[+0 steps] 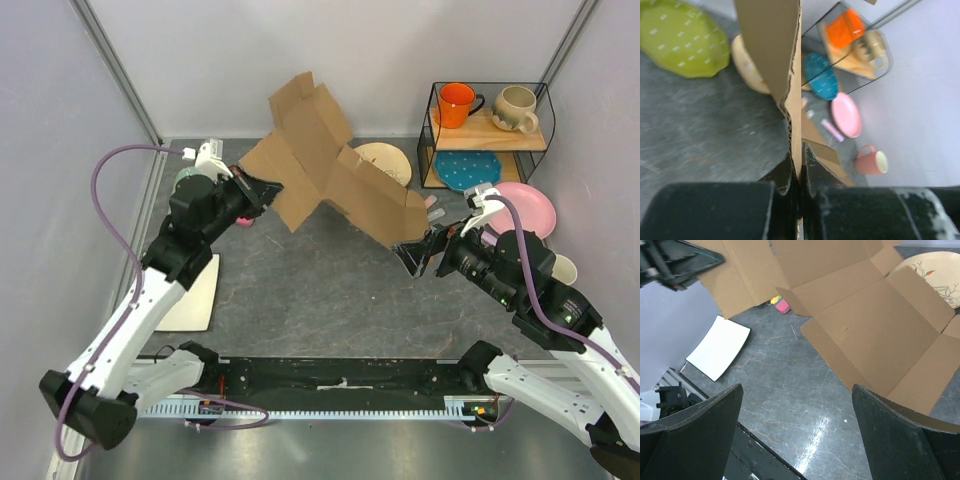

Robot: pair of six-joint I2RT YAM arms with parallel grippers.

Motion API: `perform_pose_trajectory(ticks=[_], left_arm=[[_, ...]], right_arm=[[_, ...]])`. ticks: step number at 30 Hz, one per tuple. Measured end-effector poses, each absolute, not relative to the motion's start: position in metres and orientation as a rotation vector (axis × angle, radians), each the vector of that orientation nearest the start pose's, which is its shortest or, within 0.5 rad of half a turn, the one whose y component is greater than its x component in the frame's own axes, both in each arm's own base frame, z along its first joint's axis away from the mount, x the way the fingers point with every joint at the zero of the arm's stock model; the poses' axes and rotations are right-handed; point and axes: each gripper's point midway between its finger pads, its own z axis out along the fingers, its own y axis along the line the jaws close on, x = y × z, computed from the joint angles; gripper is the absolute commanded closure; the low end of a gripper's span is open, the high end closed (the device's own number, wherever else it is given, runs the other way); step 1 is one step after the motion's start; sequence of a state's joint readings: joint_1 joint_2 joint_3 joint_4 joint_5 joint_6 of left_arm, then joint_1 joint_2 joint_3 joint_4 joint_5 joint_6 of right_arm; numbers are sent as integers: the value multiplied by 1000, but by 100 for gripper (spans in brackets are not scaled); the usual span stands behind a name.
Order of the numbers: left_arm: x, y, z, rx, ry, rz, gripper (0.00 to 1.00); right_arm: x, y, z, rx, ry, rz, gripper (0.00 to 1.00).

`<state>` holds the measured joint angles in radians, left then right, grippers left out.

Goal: Fold the paper box

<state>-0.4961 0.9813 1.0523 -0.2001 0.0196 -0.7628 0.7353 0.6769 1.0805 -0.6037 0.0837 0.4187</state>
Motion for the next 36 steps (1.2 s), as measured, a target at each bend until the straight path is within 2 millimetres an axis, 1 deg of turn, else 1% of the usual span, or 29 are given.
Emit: perform_pose_trajectory(ticks=[2, 3, 6, 8, 9, 13, 15, 17, 19, 21, 24, 26, 27, 28, 29, 30, 31, 33, 34, 36], left_arm=[[313, -186, 326, -230, 1844, -929, 98], [320, -179, 310, -240, 1888, -929, 98], [337, -160, 249, -301, 2041, -951, 98], [345, -150, 216, -348, 2122, -986, 98], [347, -148, 201, -366, 2163, -1003, 98], [354, -146, 157, -384, 2299, -1028, 98], [356, -147, 146, -365, 2340, -1024, 98], [360, -146, 141, -316, 2368, -1003, 98], [363, -145, 143, -284, 2378, -981, 98], [371, -142, 147, -233, 2386, -937, 98], [381, -134, 147, -188, 2405, -845, 98], [384, -122, 140, -204, 2438, -746, 74], [383, -116, 136, -224, 2459, -692, 59], [381, -108, 130, -245, 2485, -631, 37], [377, -97, 124, -284, 2519, -554, 28], [374, -90, 120, -300, 2539, -504, 16], [371, -82, 117, -336, 2554, -450, 1], [365, -65, 115, -408, 2566, -353, 1], [362, -56, 118, -445, 2553, -316, 1], [358, -47, 134, -498, 2489, -291, 1]], right_arm=[[187, 172, 342, -227, 1821, 753, 2], [186, 172, 341, -228, 1823, 752, 2], [187, 171, 335, -228, 1835, 743, 2], [188, 171, 326, -230, 1853, 733, 2], [189, 172, 320, -231, 1865, 725, 2], [191, 173, 293, -240, 1925, 694, 2], [193, 172, 280, -238, 1951, 673, 2], [196, 172, 264, -233, 1983, 646, 2], [201, 171, 244, -212, 2026, 607, 2], [206, 169, 223, -188, 2073, 558, 2], [213, 167, 186, -147, 2149, 486, 2], [213, 165, 170, -132, 2183, 462, 2], [213, 165, 164, -128, 2197, 457, 2], [213, 166, 161, -124, 2207, 455, 2], [214, 167, 160, -117, 2207, 459, 2], [216, 169, 161, -110, 2201, 468, 2], [217, 171, 163, -105, 2194, 477, 2], [218, 173, 168, -93, 2175, 498, 1], [218, 174, 171, -90, 2165, 511, 2], [218, 174, 177, -85, 2144, 529, 2]])
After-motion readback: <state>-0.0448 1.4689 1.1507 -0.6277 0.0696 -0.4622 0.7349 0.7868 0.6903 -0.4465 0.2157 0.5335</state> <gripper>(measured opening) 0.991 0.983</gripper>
